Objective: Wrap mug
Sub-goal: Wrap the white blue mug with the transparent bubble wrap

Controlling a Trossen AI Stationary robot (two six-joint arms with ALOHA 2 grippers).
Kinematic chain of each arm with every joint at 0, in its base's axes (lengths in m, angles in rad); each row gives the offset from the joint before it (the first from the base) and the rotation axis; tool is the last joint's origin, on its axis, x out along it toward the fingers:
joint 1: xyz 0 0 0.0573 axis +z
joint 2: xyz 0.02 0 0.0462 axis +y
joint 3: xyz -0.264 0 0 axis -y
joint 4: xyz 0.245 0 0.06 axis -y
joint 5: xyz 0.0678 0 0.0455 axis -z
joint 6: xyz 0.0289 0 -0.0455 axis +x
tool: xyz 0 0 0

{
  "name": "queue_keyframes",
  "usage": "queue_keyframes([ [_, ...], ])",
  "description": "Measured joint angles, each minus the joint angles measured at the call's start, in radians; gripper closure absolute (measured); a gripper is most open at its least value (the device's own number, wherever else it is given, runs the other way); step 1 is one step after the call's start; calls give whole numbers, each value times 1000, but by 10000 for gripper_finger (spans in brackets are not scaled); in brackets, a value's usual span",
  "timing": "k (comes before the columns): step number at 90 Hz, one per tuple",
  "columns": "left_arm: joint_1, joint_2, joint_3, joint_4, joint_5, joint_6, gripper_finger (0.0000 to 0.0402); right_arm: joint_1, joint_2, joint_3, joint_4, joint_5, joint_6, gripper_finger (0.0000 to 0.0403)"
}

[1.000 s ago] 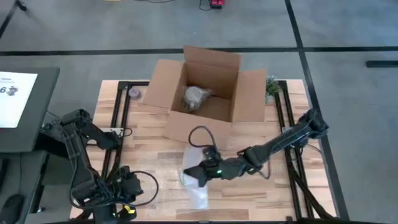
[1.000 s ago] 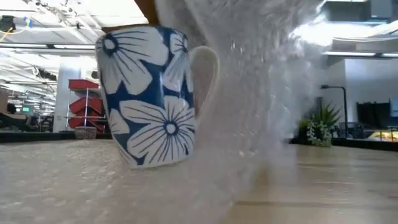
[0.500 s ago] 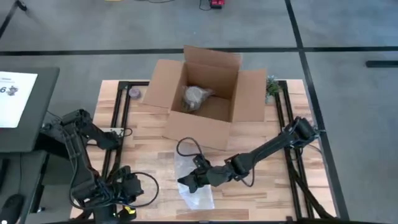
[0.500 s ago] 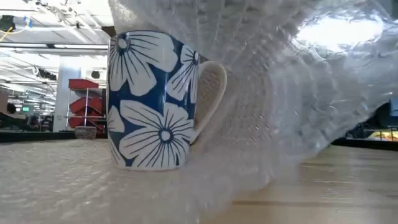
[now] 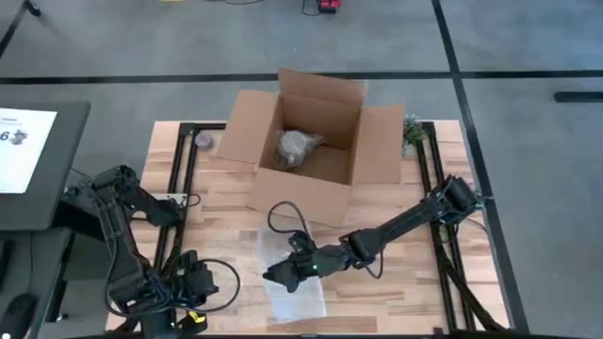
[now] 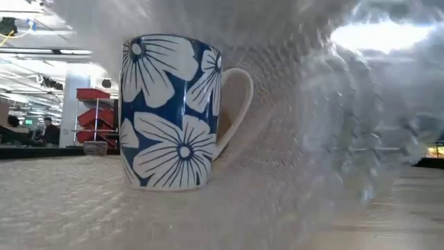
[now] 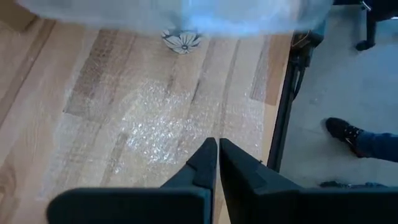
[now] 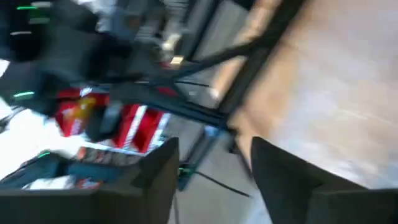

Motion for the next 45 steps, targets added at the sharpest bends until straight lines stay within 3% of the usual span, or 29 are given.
queue_keyframes([
  [12,0,0,0,0,0,-1,402,-8,-3,0,81,-78,-64,179],
  [22,0,0,0,0,0,-10,402,-9,-13,59,-31,-105,-93,190],
  [30,0,0,0,2,2,-12,402,-7,-15,186,-235,-152,-141,213],
  [45,-3,0,0,2,68,-12,402,-1,10,472,-789,-168,-183,268],
])
